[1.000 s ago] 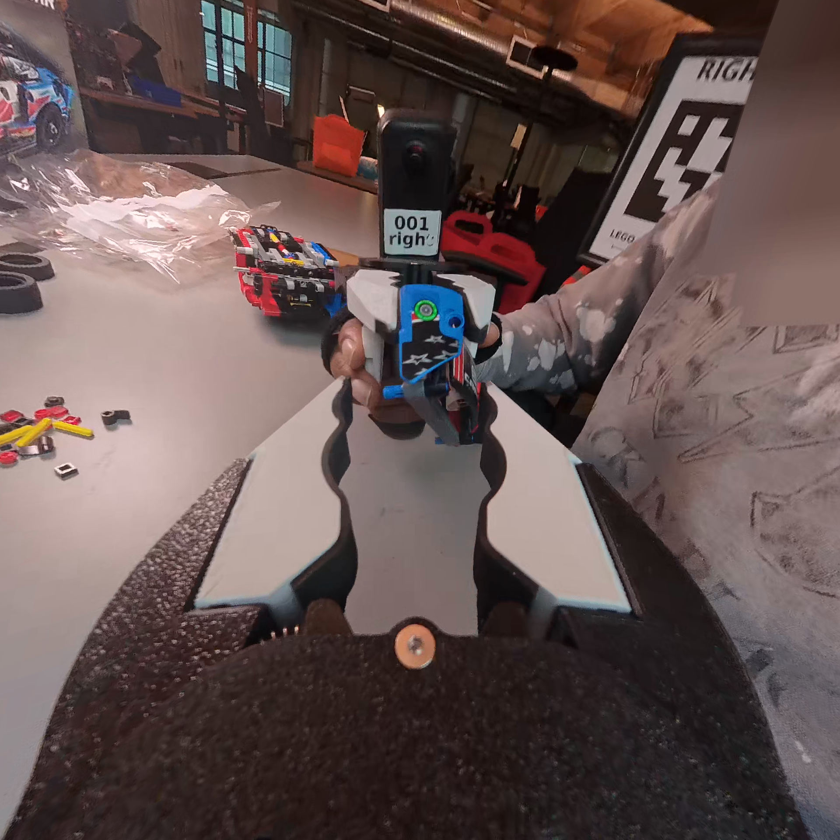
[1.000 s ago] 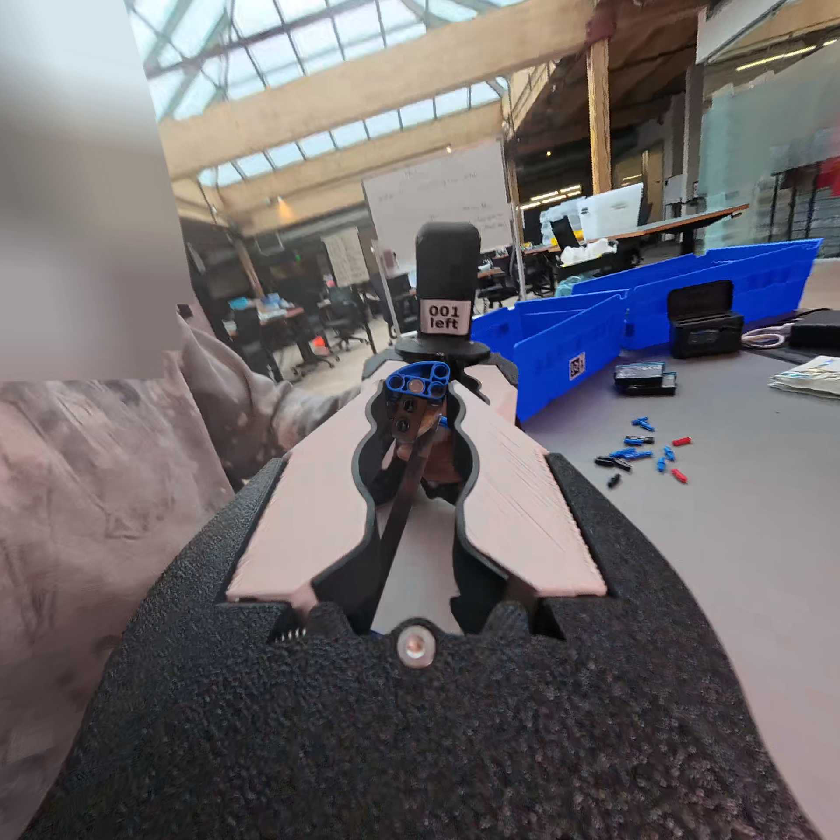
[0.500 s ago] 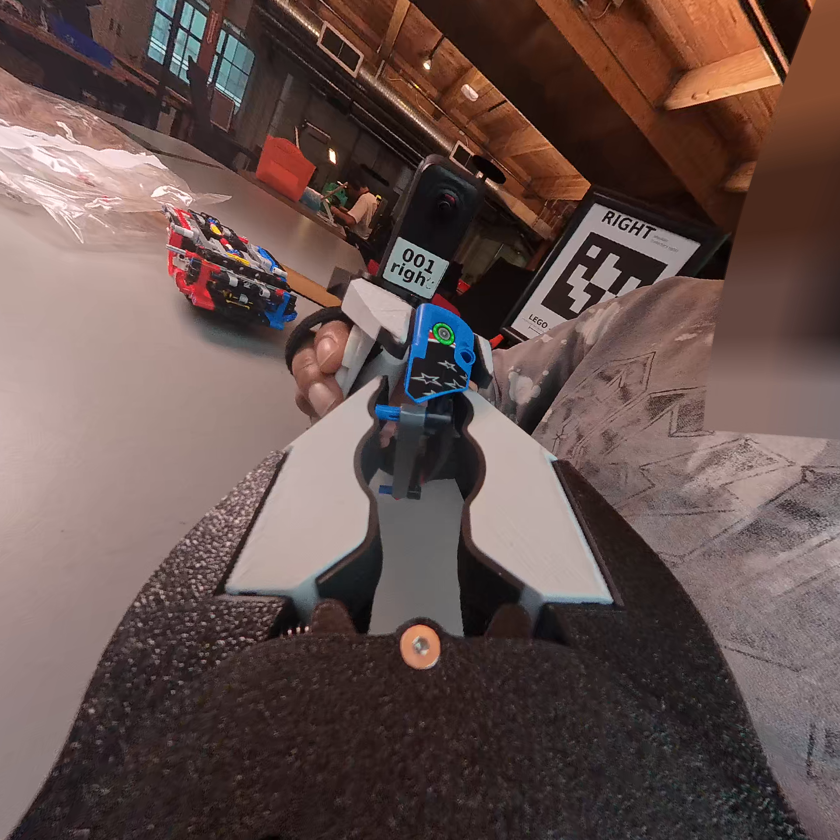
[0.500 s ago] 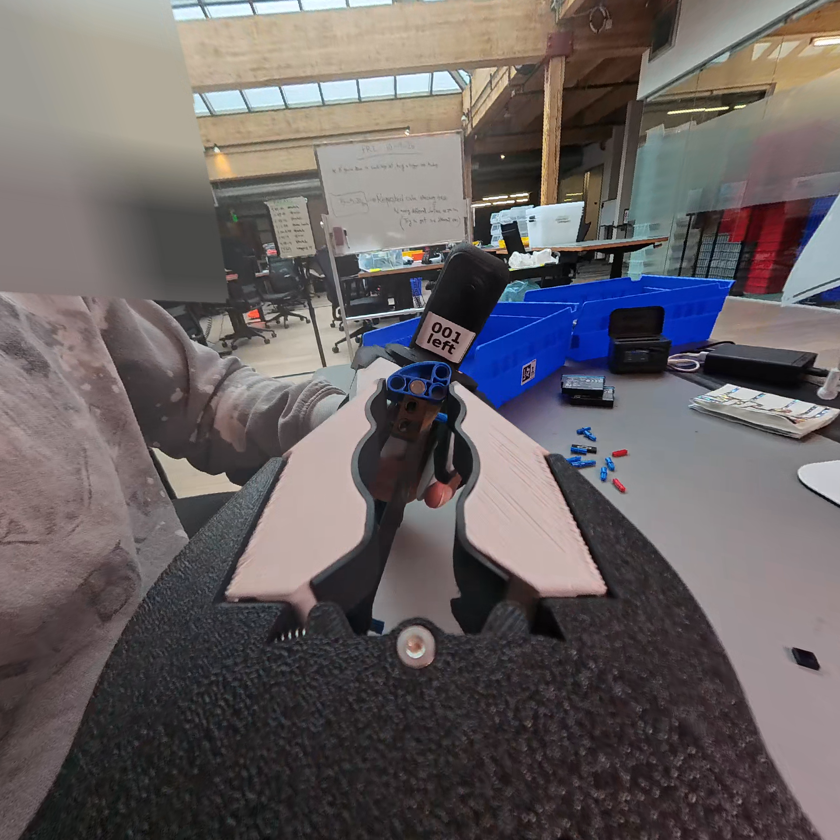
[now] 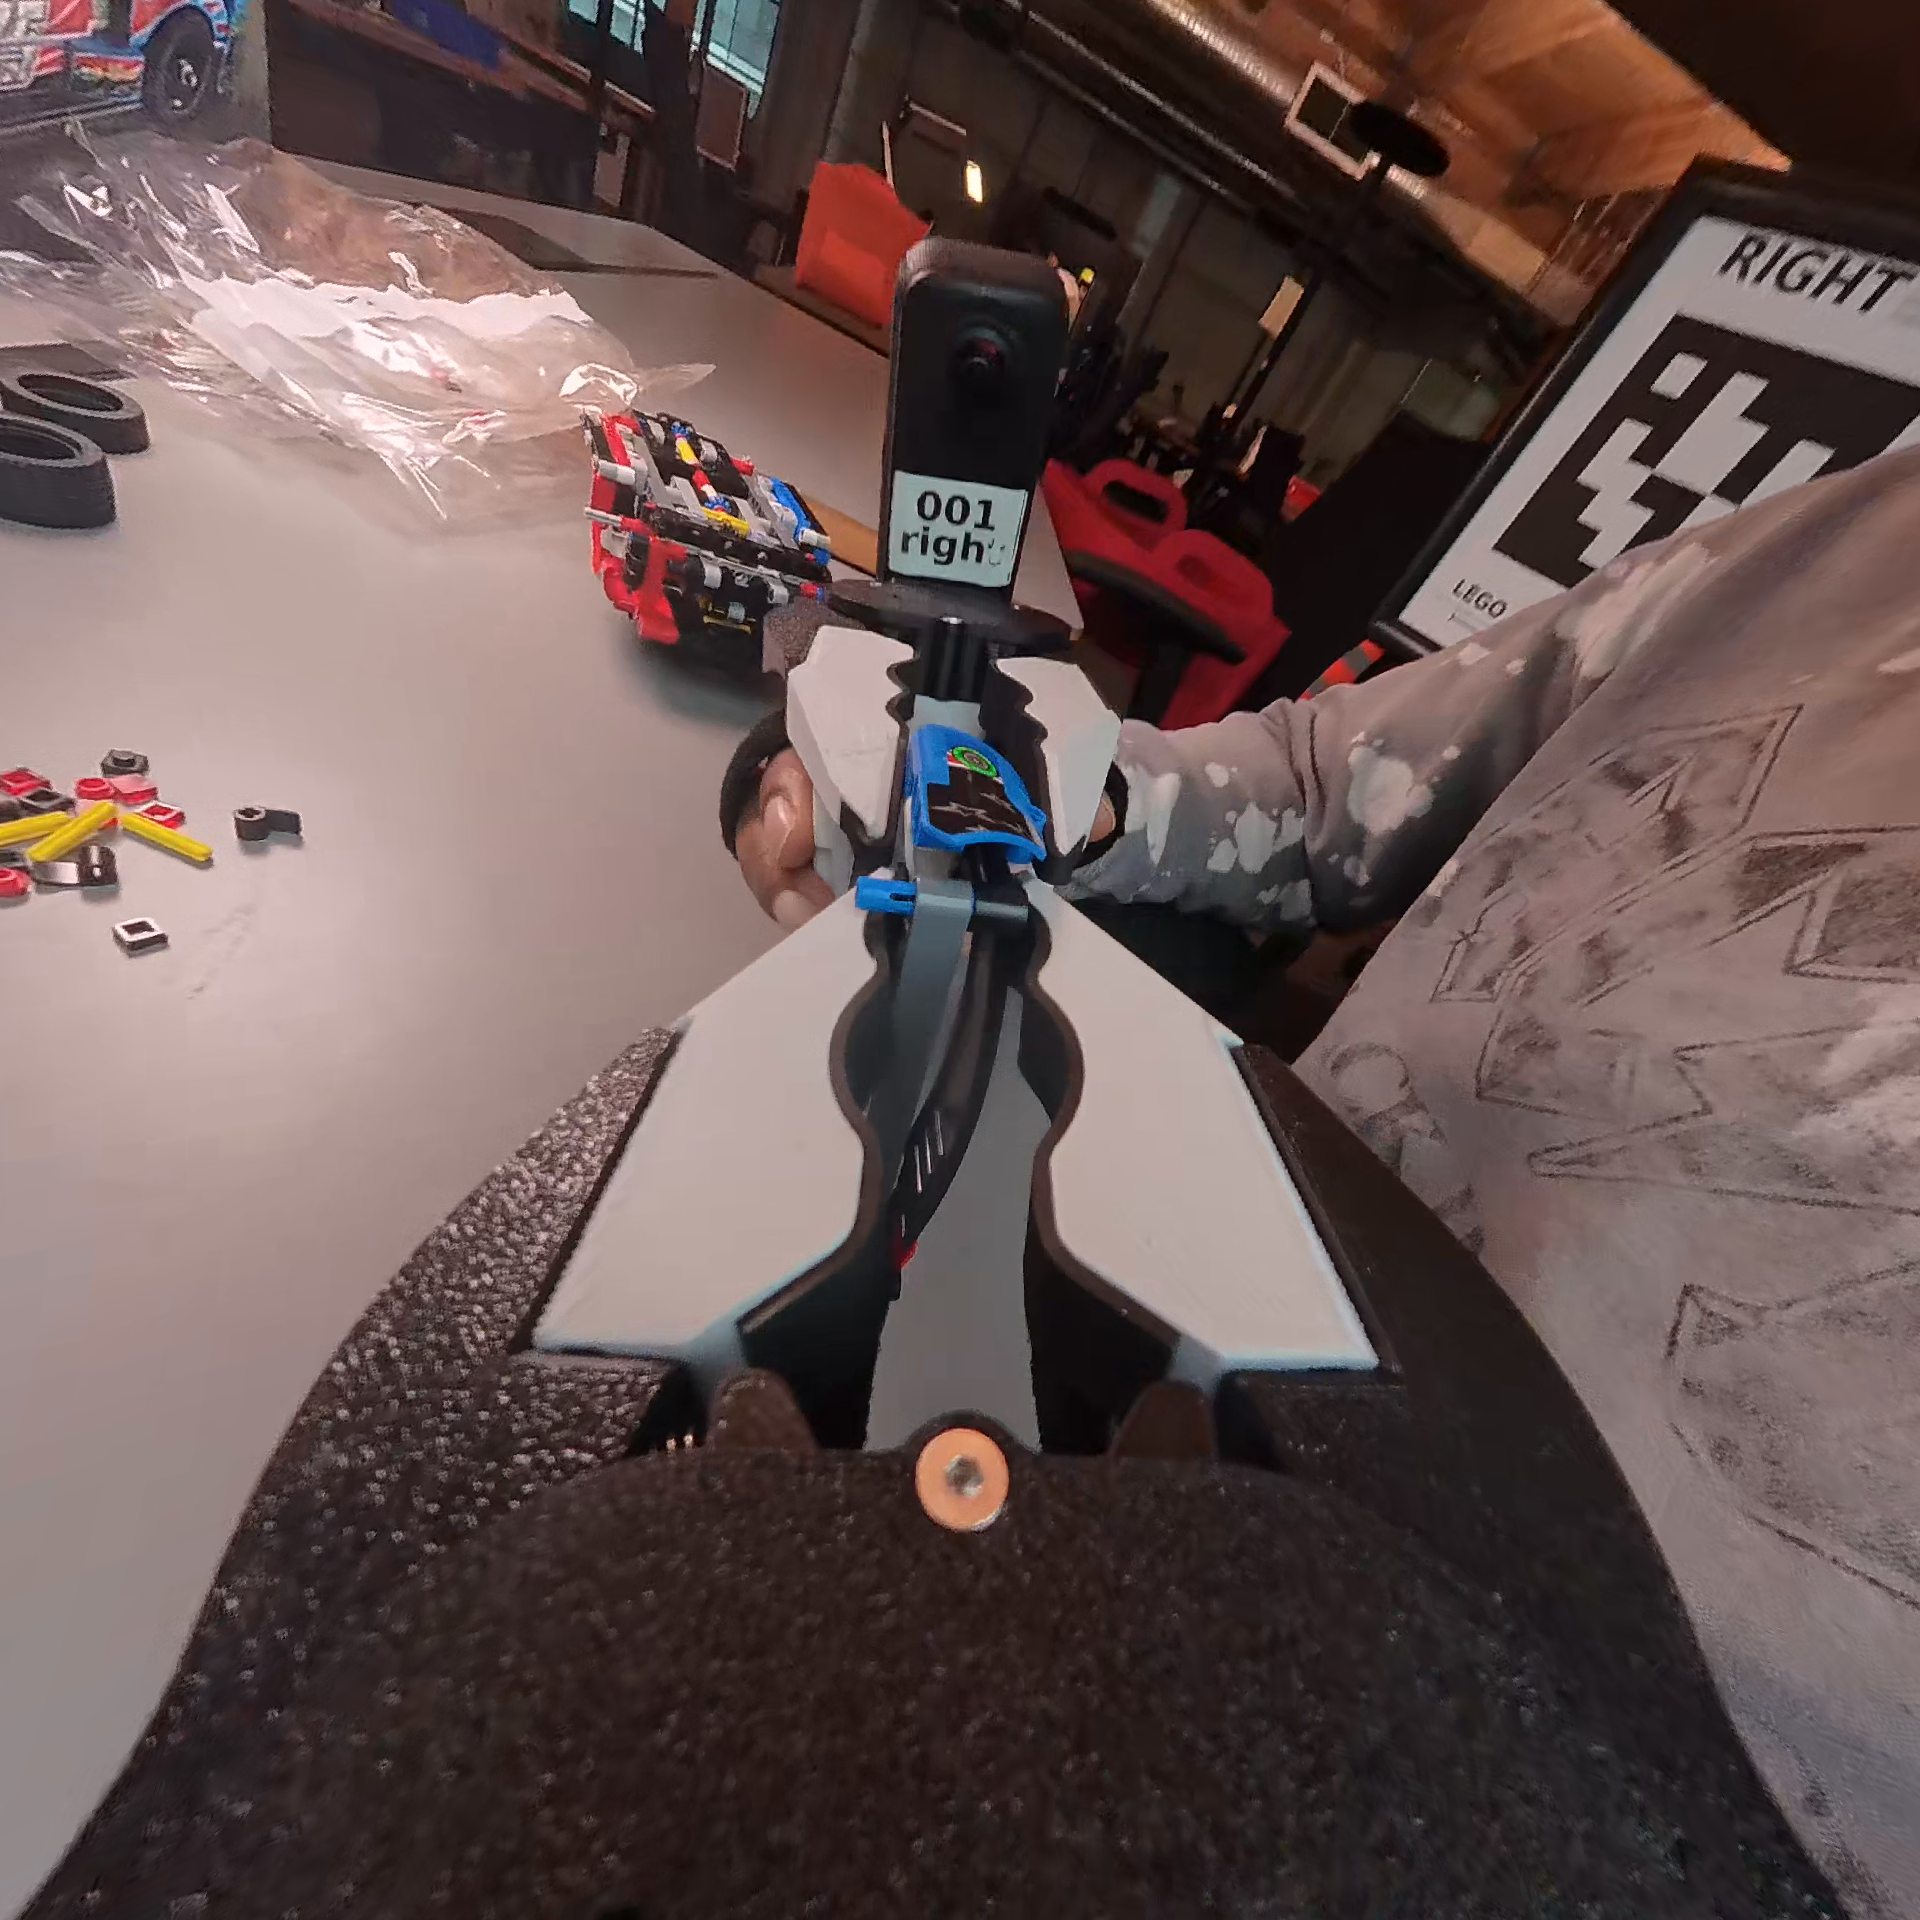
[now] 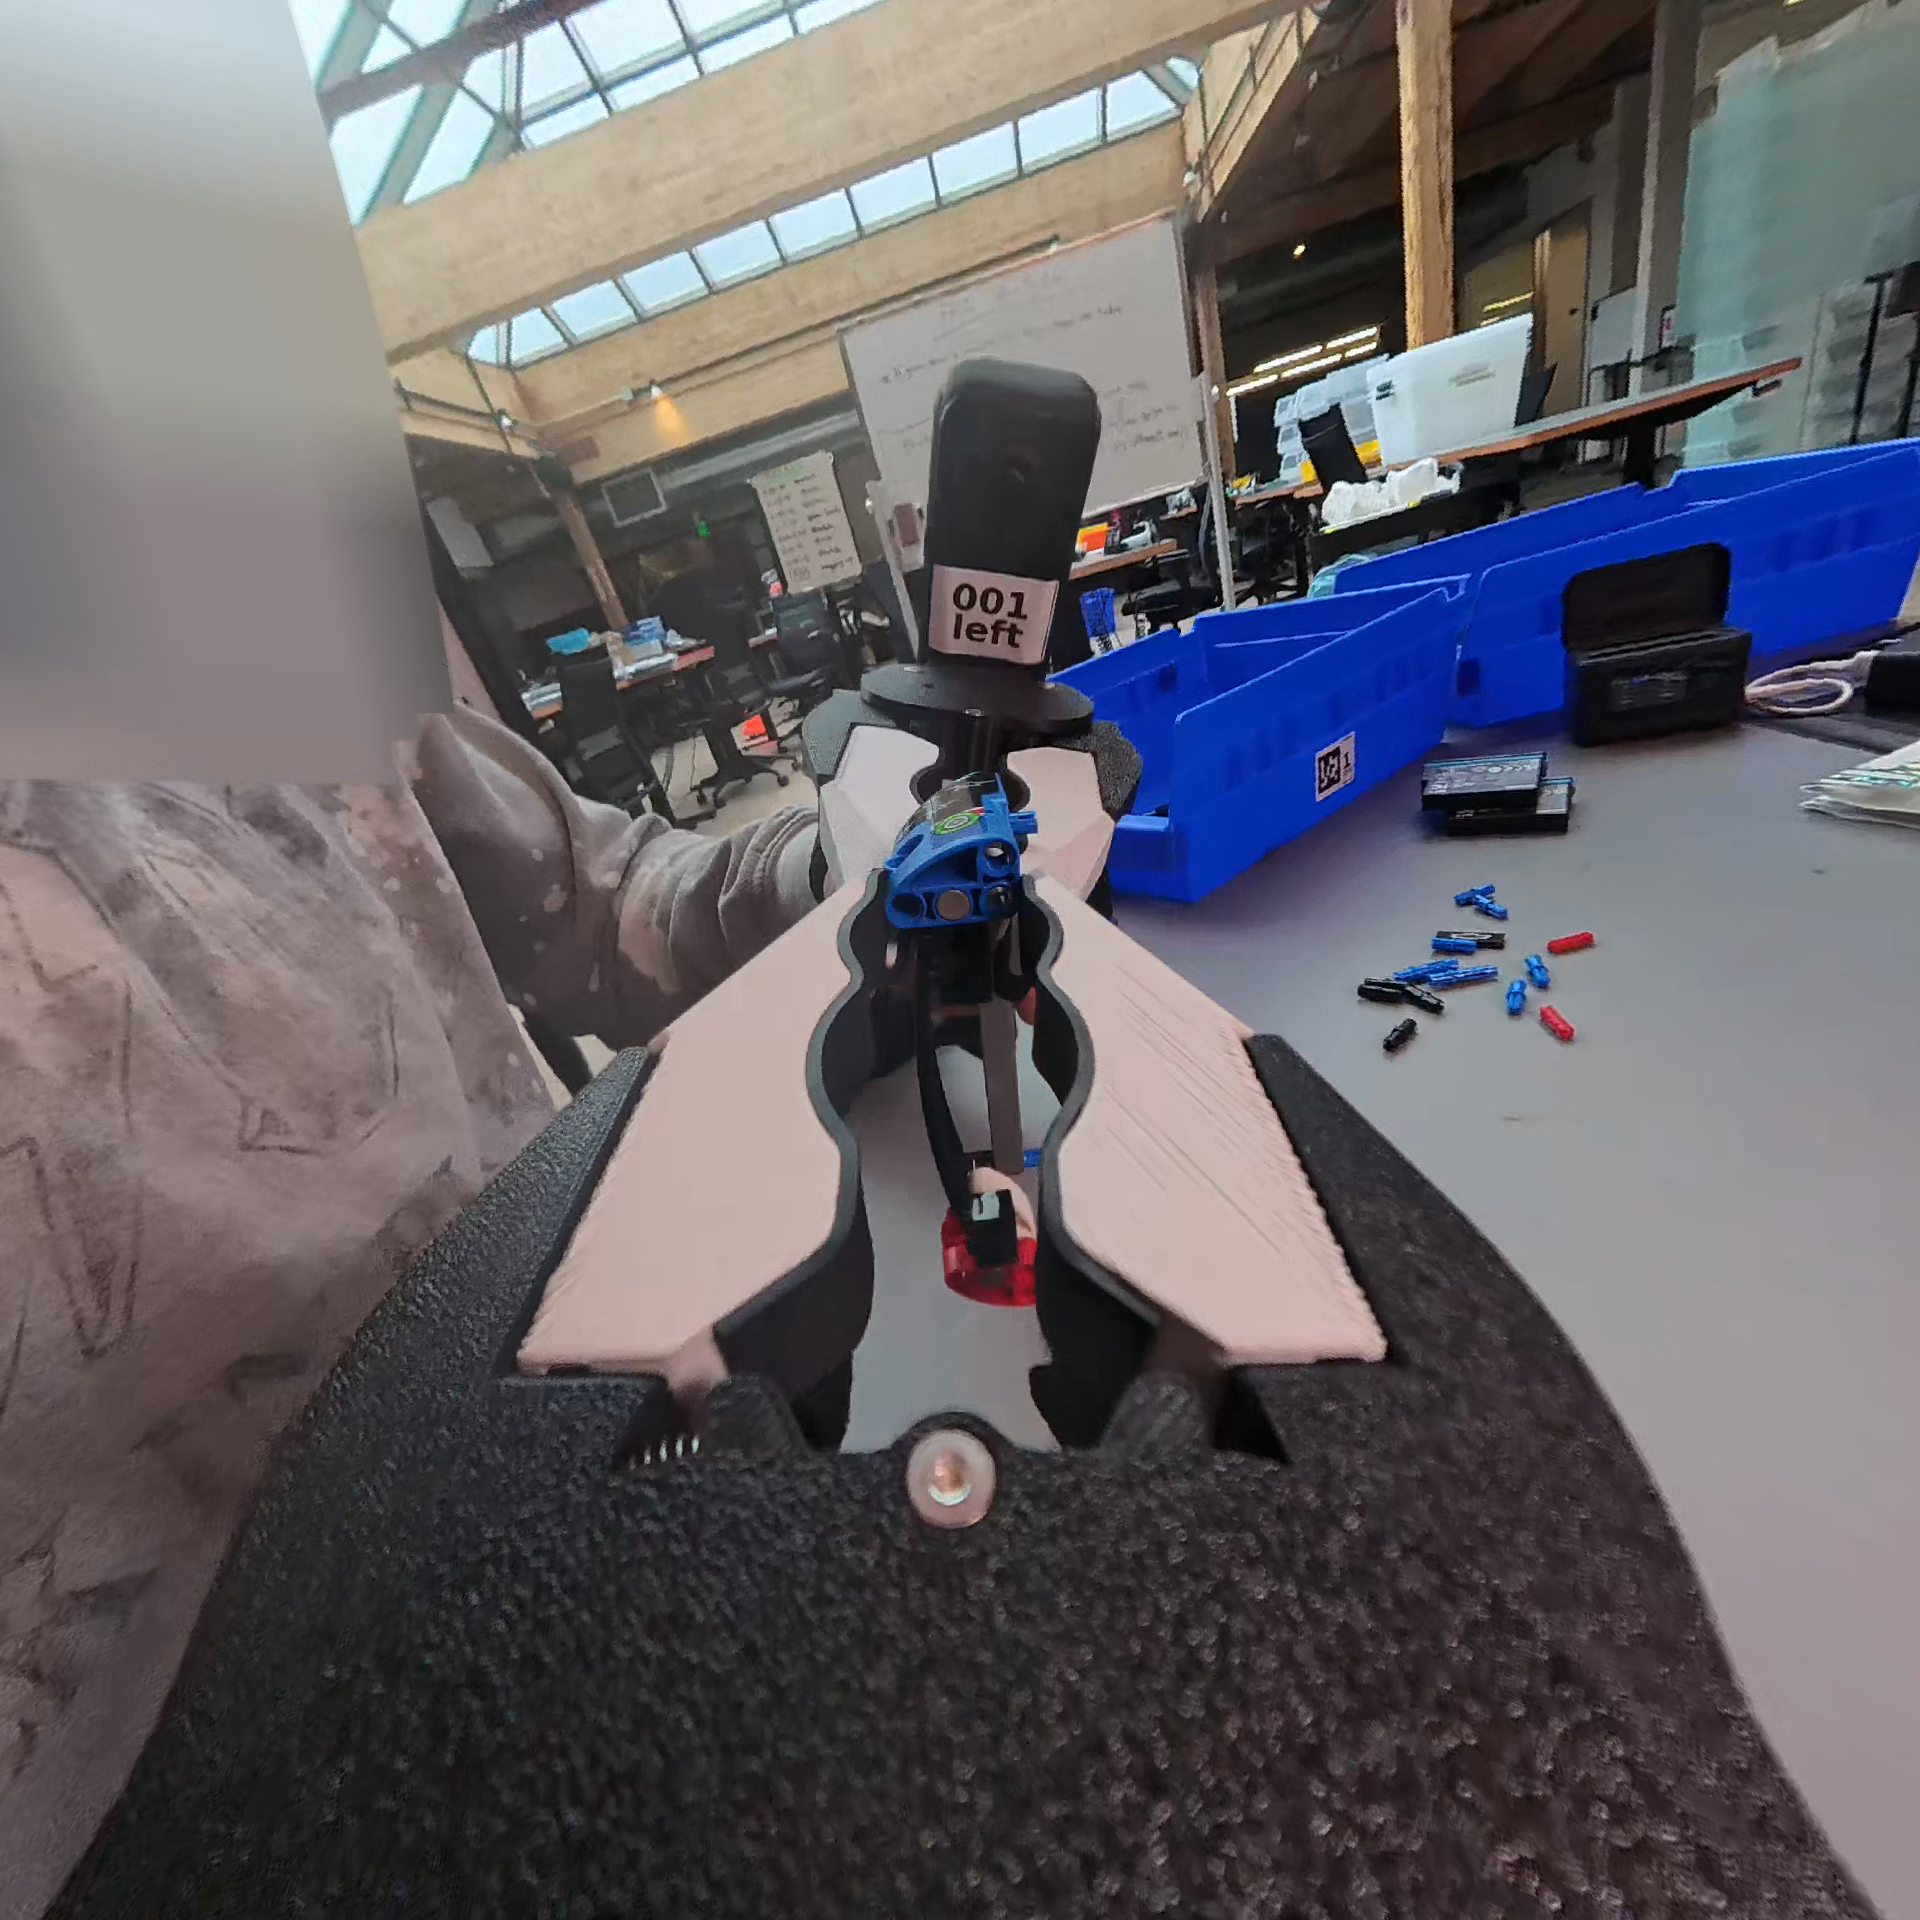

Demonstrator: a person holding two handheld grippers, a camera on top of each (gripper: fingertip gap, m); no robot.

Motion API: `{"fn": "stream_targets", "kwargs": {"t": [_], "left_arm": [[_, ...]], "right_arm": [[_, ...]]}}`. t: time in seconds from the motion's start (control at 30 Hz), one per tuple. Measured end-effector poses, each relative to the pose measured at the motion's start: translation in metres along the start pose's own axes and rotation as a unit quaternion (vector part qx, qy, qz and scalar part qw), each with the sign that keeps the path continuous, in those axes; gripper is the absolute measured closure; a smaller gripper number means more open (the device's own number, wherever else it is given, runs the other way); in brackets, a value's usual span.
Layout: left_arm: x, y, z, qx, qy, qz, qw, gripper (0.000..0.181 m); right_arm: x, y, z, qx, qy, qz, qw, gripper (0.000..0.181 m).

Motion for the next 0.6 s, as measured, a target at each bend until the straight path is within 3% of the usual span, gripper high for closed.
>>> {"fn": "stream_targets", "kwargs": {"t": [0.17,0.27,0.6], "left_arm": [[0.002,0.011,-0.002,-0.106,-0.047,0.005,0.993,0.166],[0.003,0.015,0.0,-0.084,-0.04,-0.011,0.996,0.167],[-0.002,0.014,0.005,-0.053,-0.017,-0.011,0.998,0.168]], "right_arm": [[-0.002,-0.011,0.004,0.094,-0.054,0.021,0.994,0.153],[-0.004,-0.018,0.007,0.118,-0.051,0.027,0.991,0.156],[0.0,-0.013,0.012,0.062,-0.038,0.04,0.997,0.157]]}}
Point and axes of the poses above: each gripper's, where its closed fingertips meet, x back along the fingers, z out of its top, y = z × x across the jaws, the point moved 8 cm from there along x, back along the fingers, and after that the axes turned 13 degrees about y, right-handed, at the moved point
